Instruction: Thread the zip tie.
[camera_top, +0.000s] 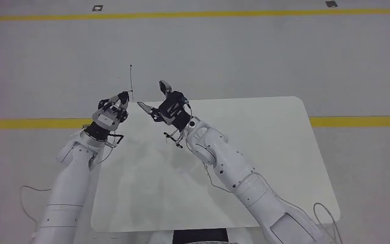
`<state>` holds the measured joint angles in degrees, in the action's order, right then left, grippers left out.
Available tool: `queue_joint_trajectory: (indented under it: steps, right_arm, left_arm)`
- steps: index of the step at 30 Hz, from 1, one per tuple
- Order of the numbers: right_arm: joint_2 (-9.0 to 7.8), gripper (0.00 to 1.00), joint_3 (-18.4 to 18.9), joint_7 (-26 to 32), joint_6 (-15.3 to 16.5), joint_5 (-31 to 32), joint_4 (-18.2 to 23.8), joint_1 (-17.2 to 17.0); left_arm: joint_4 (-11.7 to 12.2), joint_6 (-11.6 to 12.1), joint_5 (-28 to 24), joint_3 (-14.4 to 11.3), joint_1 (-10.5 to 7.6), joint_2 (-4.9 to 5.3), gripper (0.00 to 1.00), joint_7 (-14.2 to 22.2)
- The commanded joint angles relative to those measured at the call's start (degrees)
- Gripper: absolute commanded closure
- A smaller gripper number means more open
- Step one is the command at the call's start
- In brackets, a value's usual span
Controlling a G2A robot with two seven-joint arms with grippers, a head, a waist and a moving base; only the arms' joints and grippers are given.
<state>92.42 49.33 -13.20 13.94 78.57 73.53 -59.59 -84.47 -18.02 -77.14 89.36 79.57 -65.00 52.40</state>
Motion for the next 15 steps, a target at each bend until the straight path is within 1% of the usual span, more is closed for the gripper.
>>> queue_joint_trajectory:
  steps: [1, 3, 5, 6, 9, 11, 15]
  right_arm:
    - [0.05, 0.50, -0.20, 0.02, 0.27, -0.18, 0.04, -0.08]
    - [0.16, 0.53, -0.51, 0.01, 0.40, -0.41, 0.16, -0.04]
    - [0.28, 0.53, -0.80, -0.02, 0.37, -0.52, 0.13, 0.11]
    - [0.37, 0.55, -0.98, -0.04, 0.29, -0.59, 0.03, 0.25]
    - [0.58, 0.55, -1.47, 0.08, 0.26, -0.66, -0.45, 0.69]
    - [0.70, 0.53, -1.69, 0.21, 0.40, -0.89, -0.72, 0.94]
    - [0.90, 0.55, -2.03, 0.12, 0.56, -1.12, -1.08, 1.23]
  left_arm:
    - [0.01, -0.05, -0.03, 0.00, 0.00, 0.00, 1.00, 0.03]
    - [0.01, -0.05, -0.03, 0.00, 0.00, 0.00, 1.00, 0.03]
    - [0.01, -0.05, -0.03, 0.00, 0.00, 0.00, 1.00, 0.03]
    - [0.01, -0.05, -0.03, 0.00, 0.00, 0.00, 1.00, 0.03]
    - [0.01, -0.05, -0.03, 0.00, 0.00, 0.00, 1.00, 0.03]
    - [0.01, -0.05, -0.03, 0.00, 0.00, 0.00, 1.00, 0.03]
    - [0.01, -0.05, -0.03, 0.00, 0.00, 0.00, 1.00, 0.03]
